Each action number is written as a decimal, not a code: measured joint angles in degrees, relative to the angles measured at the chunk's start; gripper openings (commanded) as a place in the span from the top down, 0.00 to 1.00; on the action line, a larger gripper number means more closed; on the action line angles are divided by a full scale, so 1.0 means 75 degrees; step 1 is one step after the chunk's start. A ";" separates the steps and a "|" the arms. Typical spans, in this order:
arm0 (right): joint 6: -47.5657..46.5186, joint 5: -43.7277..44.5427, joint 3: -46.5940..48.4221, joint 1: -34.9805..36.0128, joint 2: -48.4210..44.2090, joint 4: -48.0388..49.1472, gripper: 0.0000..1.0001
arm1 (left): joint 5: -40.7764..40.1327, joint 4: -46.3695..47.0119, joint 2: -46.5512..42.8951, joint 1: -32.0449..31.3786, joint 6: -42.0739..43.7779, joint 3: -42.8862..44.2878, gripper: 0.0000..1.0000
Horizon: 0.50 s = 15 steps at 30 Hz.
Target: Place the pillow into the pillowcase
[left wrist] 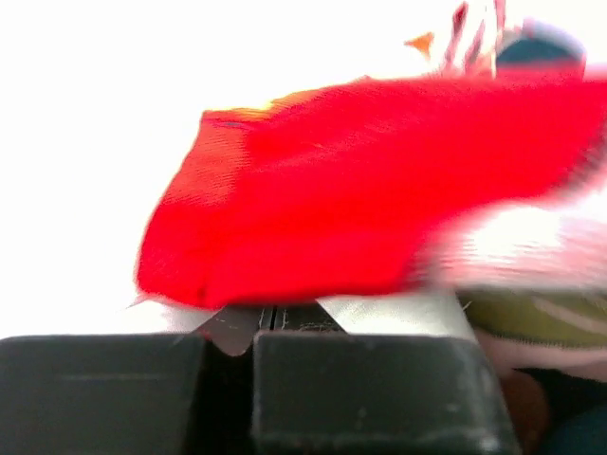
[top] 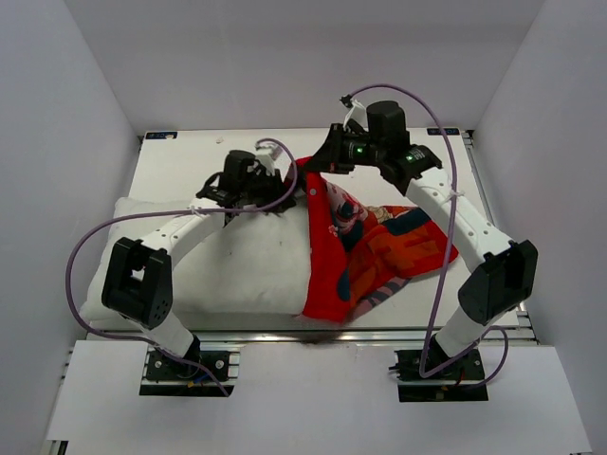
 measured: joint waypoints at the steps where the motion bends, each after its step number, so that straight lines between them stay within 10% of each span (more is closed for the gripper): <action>1: 0.0090 0.0003 0.0000 -0.0026 -0.0079 0.0064 1.00 | 0.0029 0.0122 0.0003 0.0184 -0.0152 0.0061 1.00; 9: 0.0953 0.0117 -0.0026 -0.0050 0.0105 0.0455 1.00 | -0.0125 0.1422 0.0309 0.0729 -0.1128 0.0828 1.00; 15: 0.1043 0.0321 -0.0111 0.0090 0.1093 0.0557 1.00 | -0.0105 0.1711 0.0391 0.0697 -0.1492 0.0813 0.50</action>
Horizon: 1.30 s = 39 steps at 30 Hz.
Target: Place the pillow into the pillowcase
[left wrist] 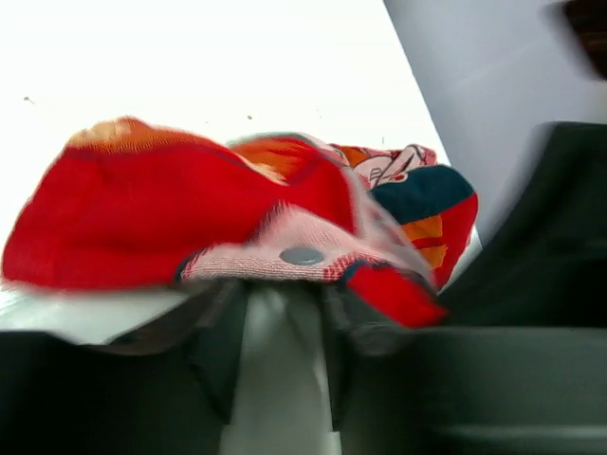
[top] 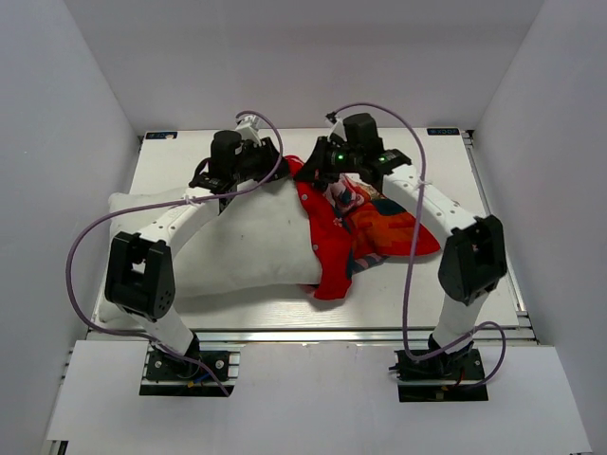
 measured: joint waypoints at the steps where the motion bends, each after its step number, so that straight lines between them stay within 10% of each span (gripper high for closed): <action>1: -0.0023 0.0055 0.0035 0.0055 0.0187 -0.0012 1.00 | -0.0009 0.0017 -0.0023 0.0000 -0.0017 0.0000 0.47; 21: -0.1046 0.1247 0.1568 0.1346 0.1160 -0.0230 0.99 | -0.1871 -0.4054 -0.5779 0.0143 0.0236 -0.2110 0.50; 27: -0.1652 0.1929 0.1682 0.2151 0.1431 -0.0358 0.51 | -0.2384 -0.4794 -0.6365 0.0143 -0.0204 -0.2783 0.50; 39: -0.4360 0.2101 0.0265 0.0740 -0.1384 -0.0746 0.38 | -0.2646 -0.4899 -0.6088 0.0128 -0.0166 -0.3351 0.23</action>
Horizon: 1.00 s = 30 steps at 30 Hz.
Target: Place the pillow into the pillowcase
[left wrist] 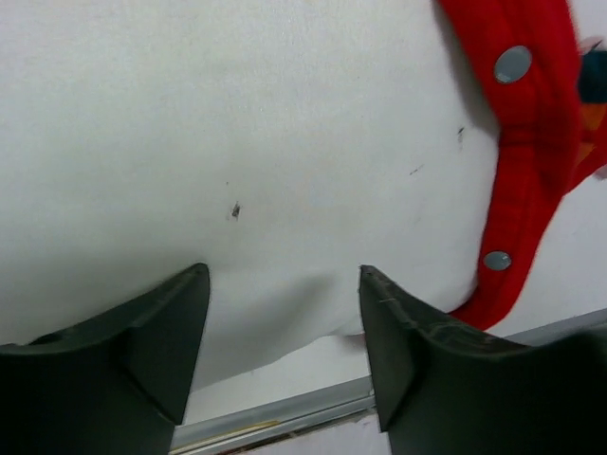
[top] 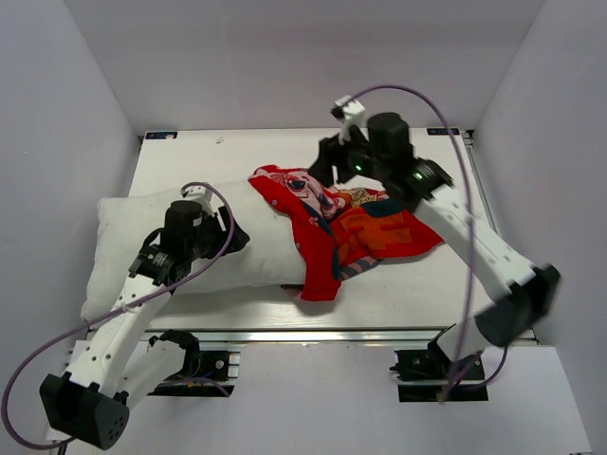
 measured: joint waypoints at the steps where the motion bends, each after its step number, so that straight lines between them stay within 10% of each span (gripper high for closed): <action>1: -0.0114 0.0012 -0.0455 -0.0029 -0.0638 -0.0041 0.36 | 0.0035 0.0012 0.0128 -0.0026 0.0082 0.0003 0.22; 7: -0.0679 -0.0146 -0.3348 0.0184 -0.3488 -0.0070 0.31 | -0.0149 -0.0291 0.0723 -0.0935 0.0737 0.0393 0.16; 17: -0.1515 -0.1145 -0.4905 -0.0041 -0.3622 -0.0810 0.18 | -0.2017 -0.1542 0.2031 -0.4240 0.1355 0.1574 0.13; 30: -0.1597 -0.1988 -0.4884 -0.0178 -0.3407 -0.0734 0.14 | -0.5604 -0.2136 0.3261 -0.4660 0.1510 0.1172 0.26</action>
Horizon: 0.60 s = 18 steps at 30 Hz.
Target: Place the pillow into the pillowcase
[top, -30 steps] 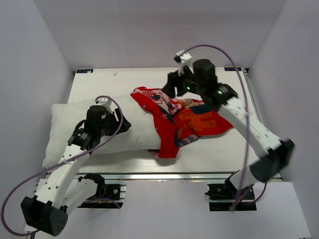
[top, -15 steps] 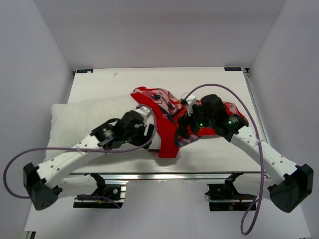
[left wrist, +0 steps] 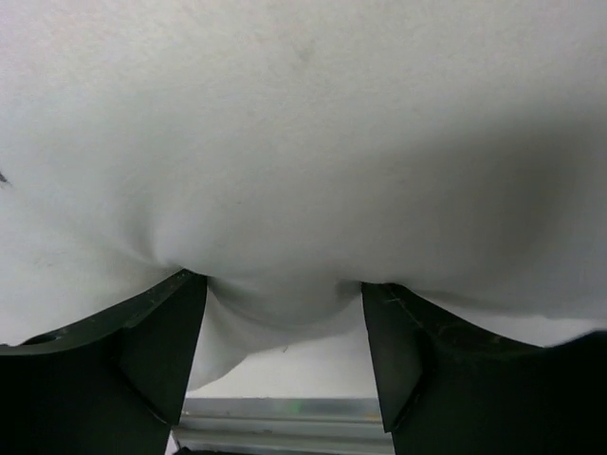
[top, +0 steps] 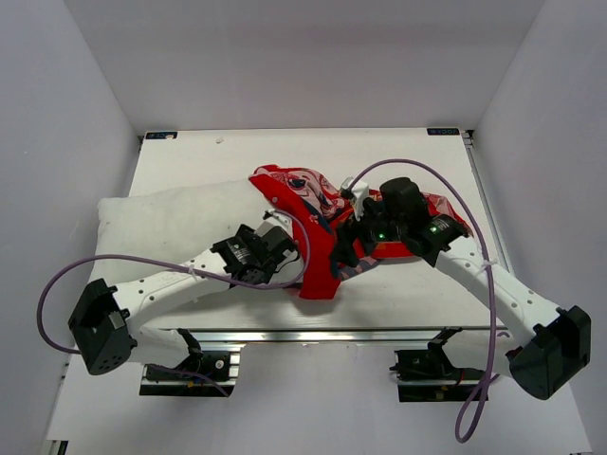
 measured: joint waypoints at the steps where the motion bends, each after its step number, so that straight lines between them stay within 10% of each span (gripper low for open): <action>1: 0.0187 -0.0035 0.0000 0.0000 0.0044 0.0052 0.14 | -0.0102 0.0221 0.0058 0.0000 0.0058 -0.0114 0.31; 9: 0.1647 -0.0108 0.0003 0.0003 0.0828 0.0627 0.19 | 0.0361 0.1958 -0.0125 0.0895 0.0443 -0.1072 1.00; 18: 0.2413 0.0775 0.0522 0.0568 0.1311 0.0766 0.18 | 0.2194 0.3127 -0.1195 0.1941 0.0574 -0.1294 1.00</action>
